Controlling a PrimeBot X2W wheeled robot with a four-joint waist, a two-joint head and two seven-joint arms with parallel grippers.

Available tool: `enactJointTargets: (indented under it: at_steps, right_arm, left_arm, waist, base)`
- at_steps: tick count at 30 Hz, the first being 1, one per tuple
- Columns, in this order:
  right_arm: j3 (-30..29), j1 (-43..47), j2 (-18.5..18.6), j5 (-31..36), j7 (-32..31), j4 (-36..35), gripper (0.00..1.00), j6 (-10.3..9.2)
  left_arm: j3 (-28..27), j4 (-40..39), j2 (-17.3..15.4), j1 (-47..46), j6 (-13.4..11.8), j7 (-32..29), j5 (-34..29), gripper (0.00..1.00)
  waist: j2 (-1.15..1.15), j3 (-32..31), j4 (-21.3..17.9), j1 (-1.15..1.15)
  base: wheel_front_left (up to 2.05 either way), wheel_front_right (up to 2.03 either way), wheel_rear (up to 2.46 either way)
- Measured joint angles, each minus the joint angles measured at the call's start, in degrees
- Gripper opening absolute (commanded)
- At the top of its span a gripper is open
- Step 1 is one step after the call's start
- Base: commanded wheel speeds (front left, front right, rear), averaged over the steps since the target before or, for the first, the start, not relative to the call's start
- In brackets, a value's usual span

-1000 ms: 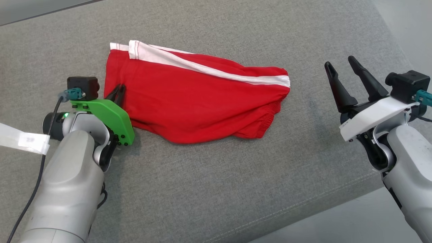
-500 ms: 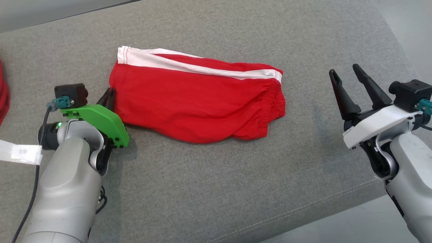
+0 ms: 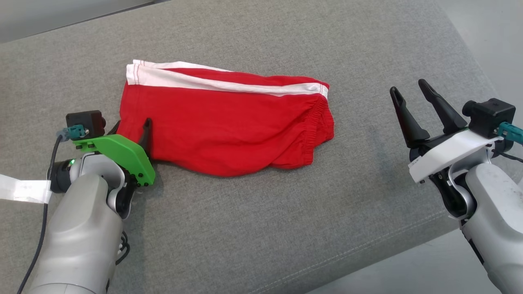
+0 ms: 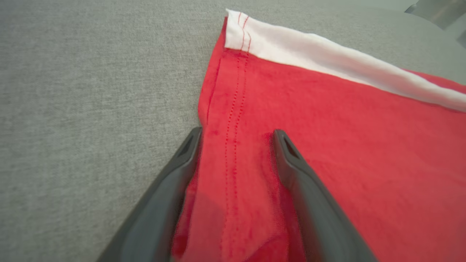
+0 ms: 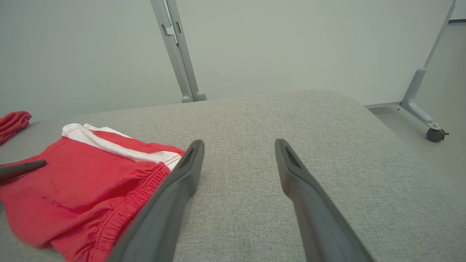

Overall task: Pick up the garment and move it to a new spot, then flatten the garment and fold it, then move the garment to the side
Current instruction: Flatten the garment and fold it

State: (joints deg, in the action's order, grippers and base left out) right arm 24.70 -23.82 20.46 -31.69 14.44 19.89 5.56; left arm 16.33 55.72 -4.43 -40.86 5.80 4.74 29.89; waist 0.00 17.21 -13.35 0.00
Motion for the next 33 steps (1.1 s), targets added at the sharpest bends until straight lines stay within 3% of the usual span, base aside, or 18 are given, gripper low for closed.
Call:
enactJointTargets:
  at_steps: [8,12,13,20,33]
  right_arm:
    - [-0.3,0.0,-0.32,0.42,0.0,-0.54,1.0,0.42]
    - [-0.87,0.01,-0.29,0.45,0.0,-0.63,1.0,0.41]
    - [-0.94,0.03,-0.35,0.48,0.0,-0.66,1.0,0.42]
    - [-3.08,1.13,-0.16,0.62,0.0,-0.88,1.0,0.41]
    - [-3.9,2.48,-0.25,1.53,0.1,-0.81,1.0,0.47]
  left_arm:
    - [0.3,1.14,-0.54,-1.58,0.0,-1.68,-0.01,1.0]
    - [0.56,1.42,-0.44,-2.3,0.01,-2.31,-0.01,0.14]
    - [0.63,1.44,-0.43,-2.39,0.02,-2.55,-0.01,0.0]
    - [1.26,1.43,0.49,-2.61,0.46,-2.59,0.0,0.0]
    - [1.13,0.19,2.71,3.11,0.82,3.92,1.92,0.0]
  waist:
    - [0.0,0.78,-1.58,0.0]
    - [0.0,1.05,-1.94,0.0]
    - [0.0,1.08,-1.99,0.0]
    - [0.0,0.97,-1.16,0.0]
    - [0.0,-1.07,4.07,0.0]
  base:
    - [0.0,0.0,0.0]
    - [0.0,0.0,0.0]
    - [0.0,0.0,0.0]
    - [0.0,0.0,0.0]
    - [0.0,0.0,0.0]
